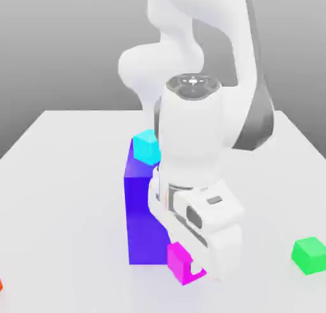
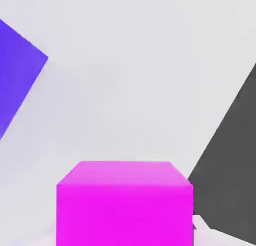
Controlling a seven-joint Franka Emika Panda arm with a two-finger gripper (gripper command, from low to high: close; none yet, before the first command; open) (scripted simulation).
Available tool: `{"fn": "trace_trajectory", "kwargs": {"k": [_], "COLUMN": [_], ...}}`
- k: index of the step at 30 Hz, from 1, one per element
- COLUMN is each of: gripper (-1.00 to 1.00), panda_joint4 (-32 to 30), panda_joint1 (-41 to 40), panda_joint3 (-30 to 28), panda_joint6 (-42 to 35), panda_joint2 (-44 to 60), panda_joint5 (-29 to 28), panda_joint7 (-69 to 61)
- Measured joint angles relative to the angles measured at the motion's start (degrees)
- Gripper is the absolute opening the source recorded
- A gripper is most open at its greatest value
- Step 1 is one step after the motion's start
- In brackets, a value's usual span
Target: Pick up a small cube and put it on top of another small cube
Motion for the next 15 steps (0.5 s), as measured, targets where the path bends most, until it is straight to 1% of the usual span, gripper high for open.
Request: {"fn": "trace_trajectory", "kwargs": {"k": [7, 9, 12, 13, 15], "gripper": [-1.0, -1.0, -1.0, 1.0, 1.0], "panda_joint4": [0.4, 0.6, 1.1, 1.1, 1.1], "panda_joint1": [11.8, 12.6, 11.4, 11.1, 11.1], "panda_joint3": [10.2, 12.2, 14.8, 15.3, 15.3], "panda_joint6": [-3.1, -1.3, 3.8, 4.8, 4.8], "panda_joint2": [-1.7, 0.6, 6.2, 7.4, 7.4], "panda_joint5": [-4.8, -3.7, -0.4, 0.3, 0.3], "panda_joint7": [0.6, -1.4, -4.2, -4.7, -4.7]}}
